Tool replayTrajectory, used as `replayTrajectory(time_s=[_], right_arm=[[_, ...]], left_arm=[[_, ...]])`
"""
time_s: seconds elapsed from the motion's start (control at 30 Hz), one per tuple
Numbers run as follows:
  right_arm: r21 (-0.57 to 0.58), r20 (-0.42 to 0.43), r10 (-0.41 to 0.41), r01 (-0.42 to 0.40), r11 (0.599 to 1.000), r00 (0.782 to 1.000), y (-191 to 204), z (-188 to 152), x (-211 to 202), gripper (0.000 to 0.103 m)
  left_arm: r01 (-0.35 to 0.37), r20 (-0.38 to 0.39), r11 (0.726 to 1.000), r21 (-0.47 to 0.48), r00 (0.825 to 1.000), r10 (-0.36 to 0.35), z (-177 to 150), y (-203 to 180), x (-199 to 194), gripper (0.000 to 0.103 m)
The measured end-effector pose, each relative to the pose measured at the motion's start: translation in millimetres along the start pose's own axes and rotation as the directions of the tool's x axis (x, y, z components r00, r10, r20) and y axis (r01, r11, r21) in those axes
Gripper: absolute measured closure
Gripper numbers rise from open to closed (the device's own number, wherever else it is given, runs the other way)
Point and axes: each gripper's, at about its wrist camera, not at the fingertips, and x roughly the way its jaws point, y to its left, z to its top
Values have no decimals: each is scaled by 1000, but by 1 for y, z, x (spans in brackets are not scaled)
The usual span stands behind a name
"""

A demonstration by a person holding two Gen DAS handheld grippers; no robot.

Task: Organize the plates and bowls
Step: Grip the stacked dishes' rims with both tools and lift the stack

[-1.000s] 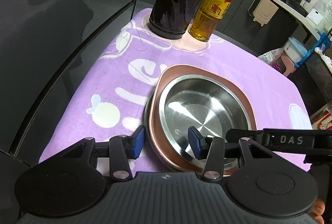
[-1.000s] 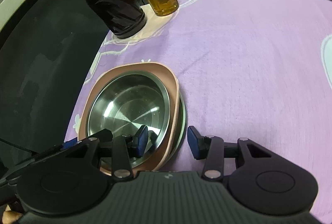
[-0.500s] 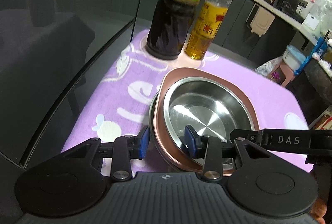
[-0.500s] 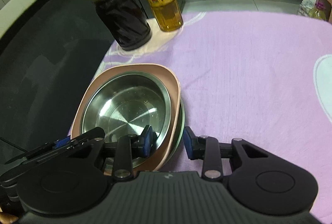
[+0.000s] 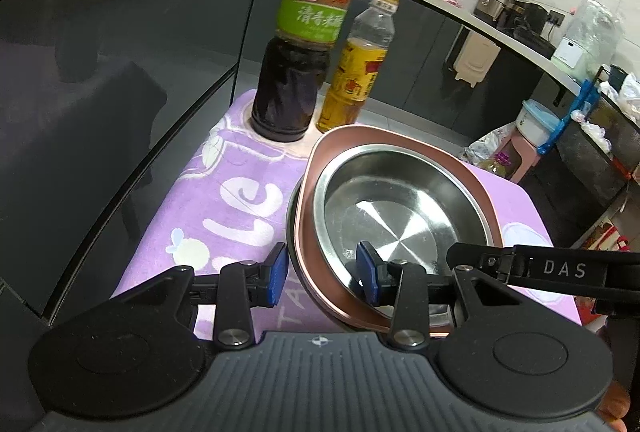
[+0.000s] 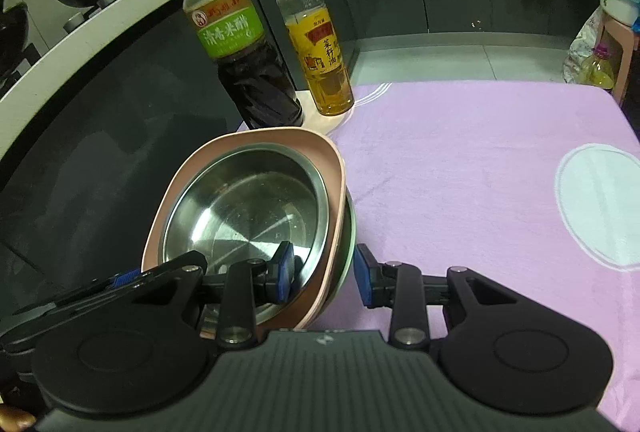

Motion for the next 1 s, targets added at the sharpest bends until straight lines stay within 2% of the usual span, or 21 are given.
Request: replayTrajectory(time_s=[0.53, 1.0], right_arm=[[25, 33, 15, -16, 1000, 999, -7, -37, -59, 70], [19, 49, 10, -11, 1000, 999, -3, -64, -88, 70]], left_arm=[[4, 35, 998, 70, 999, -6, -34, -30, -59, 68], [17, 24, 996, 92, 1000, -19, -60, -35, -89, 68]])
